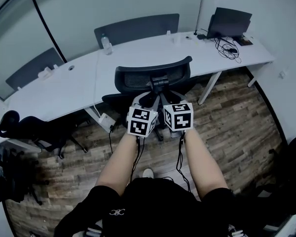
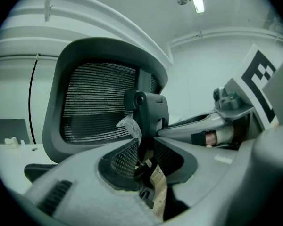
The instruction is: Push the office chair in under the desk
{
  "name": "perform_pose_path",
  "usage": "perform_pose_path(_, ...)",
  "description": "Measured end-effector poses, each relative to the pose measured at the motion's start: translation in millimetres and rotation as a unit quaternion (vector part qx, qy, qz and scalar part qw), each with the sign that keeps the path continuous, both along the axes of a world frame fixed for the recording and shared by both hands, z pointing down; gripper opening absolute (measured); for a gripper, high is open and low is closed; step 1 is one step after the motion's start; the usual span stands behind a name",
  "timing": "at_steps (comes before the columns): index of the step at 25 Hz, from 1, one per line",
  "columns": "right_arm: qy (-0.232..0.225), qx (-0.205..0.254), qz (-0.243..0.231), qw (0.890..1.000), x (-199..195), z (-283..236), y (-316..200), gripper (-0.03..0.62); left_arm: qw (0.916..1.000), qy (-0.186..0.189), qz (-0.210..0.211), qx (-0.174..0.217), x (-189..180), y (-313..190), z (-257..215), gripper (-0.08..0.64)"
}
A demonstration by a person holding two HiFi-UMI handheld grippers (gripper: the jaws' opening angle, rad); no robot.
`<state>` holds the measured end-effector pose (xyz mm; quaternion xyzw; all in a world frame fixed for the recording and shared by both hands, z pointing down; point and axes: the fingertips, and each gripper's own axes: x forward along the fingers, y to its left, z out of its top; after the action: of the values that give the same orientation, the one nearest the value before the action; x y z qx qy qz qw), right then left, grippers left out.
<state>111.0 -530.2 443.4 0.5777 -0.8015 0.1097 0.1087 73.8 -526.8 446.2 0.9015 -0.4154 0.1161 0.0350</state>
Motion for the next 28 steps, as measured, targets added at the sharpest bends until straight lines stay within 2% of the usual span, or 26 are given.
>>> perform_pose_path(28,0.005,-0.008,0.010,1.000,-19.4,-2.0,-67.2,0.101,1.0000,0.007,0.001,0.003,-20.3,-68.2,-3.1,0.109)
